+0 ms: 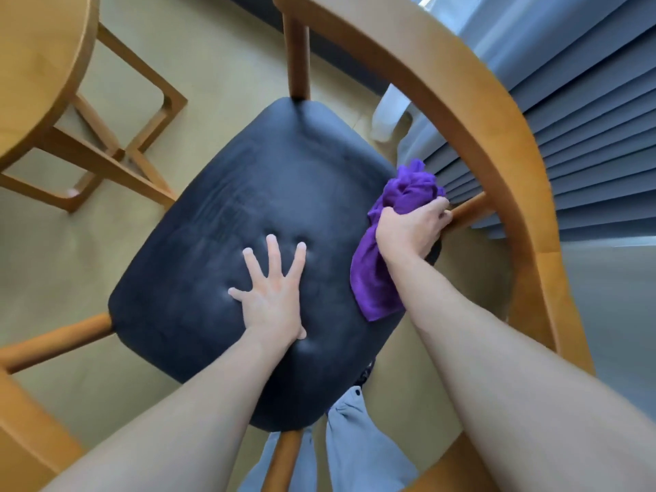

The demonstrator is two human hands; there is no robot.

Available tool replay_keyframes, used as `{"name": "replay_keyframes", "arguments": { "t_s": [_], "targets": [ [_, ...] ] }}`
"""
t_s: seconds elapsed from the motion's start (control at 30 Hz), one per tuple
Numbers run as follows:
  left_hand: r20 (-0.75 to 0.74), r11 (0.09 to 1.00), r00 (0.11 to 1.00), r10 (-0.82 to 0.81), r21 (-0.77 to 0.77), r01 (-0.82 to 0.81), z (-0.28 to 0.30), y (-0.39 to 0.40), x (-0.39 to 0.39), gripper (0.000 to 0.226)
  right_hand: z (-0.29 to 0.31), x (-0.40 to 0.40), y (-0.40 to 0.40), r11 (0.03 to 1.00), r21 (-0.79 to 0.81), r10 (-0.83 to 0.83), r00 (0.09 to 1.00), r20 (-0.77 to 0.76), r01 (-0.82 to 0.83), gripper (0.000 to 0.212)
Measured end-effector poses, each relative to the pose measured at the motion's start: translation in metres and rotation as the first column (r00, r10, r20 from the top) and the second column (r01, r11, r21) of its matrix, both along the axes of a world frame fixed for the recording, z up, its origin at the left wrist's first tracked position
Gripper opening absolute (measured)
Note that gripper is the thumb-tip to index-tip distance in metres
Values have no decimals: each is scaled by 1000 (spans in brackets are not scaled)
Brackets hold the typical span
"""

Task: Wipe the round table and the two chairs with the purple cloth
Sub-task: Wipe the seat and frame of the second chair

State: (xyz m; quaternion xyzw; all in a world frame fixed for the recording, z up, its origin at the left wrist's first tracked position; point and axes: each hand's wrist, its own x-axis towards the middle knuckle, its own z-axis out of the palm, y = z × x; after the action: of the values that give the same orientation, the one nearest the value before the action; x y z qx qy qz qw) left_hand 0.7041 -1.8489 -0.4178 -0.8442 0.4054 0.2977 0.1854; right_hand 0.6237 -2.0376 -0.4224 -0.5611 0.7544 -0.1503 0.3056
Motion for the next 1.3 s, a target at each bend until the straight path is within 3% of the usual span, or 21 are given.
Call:
{"name": "replay_keyframes", "arguments": {
  "t_s": [0.07, 0.17, 0.23, 0.3, 0.4, 0.5, 0.57, 0.63, 0.73, 0.8, 0.87, 0.9, 0.93, 1.0, 1.07, 1.2, 1.3],
  "targets": [
    [-8, 1000, 1000, 11, -3, -11, -1, 1, 0, 171, 1, 0, 28, 985, -47, 166, 986, -31, -168, 49],
    [-6, 1000, 1000, 10, -4, -10, 2, 2, 0, 172, 9, -35, 86, 856, -15, 511, 851, -117, -516, 44],
    [-23, 1000, 1000, 9, 1, -9, 4, 1, 0, 171, 15, -57, 108, 822, 102, 569, 807, -155, -560, 38],
    [-27, 1000, 1000, 13, 3, -13, 7, 2, 1, 169, 20, -64, 103, 854, 203, 509, 849, -140, -478, 36],
    [-15, 1000, 1000, 13, 2, -13, 4, 2, 1, 165, 18, -42, 58, 973, 120, 209, 974, -91, -197, 42],
    [2, 999, 999, 44, -8, -44, -3, 1, -4, 158, 14, 13, -3, 997, 59, -50, 999, 6, 49, 61],
    [8, 998, 998, 57, -12, -57, -8, 1, -7, 156, 12, 63, -32, 997, 70, -23, 999, 45, 20, 65],
    [8, 998, 998, 59, -10, -59, -11, 1, -8, 155, 12, 113, -38, 980, 55, 195, 981, -22, -194, 62],
    [-6, 999, 999, 44, 9, -44, -11, 1, -7, 151, 16, 165, -2, 809, 9, 587, 807, -56, -588, 55],
    [-35, 998, 998, 59, 23, -58, -11, 3, -6, 129, 15, 172, 42, 551, -1, 835, 551, -8, -835, 49],
    [-37, 998, 997, 62, 30, -61, -12, 4, -7, 96, 15, 163, 80, 211, 3, 978, 211, -6, -978, 42],
    [-41, 998, 997, 64, 31, -63, -13, 5, -7, 91, 14, 155, 88, 102, 13, 995, 102, 4, -995, 41],
    [-59, 997, 995, 75, 30, -74, -13, 5, -5, 97, 14, 148, 87, 61, 20, 998, 61, 9, -998, 41],
    [-89, 995, 991, 99, 29, -97, -12, 3, -2, 127, 15, 132, 58, 123, 29, 992, 123, -14, -992, 40],
    [-70, 996, 994, 85, 24, -83, -9, 2, -3, 151, 14, 107, 12, 305, 48, 951, 301, -70, -951, 43],
    [-45, 995, 994, 95, -14, -95, -7, -1, -10, 147, 8, 74, -60, 747, 30, 663, 741, -108, -664, 49],
    [-56, 995, 994, 92, -37, -94, -8, 0, -10, 146, -3, 121, -73, 917, 31, 398, 917, 33, -399, 50]
  ]
}}
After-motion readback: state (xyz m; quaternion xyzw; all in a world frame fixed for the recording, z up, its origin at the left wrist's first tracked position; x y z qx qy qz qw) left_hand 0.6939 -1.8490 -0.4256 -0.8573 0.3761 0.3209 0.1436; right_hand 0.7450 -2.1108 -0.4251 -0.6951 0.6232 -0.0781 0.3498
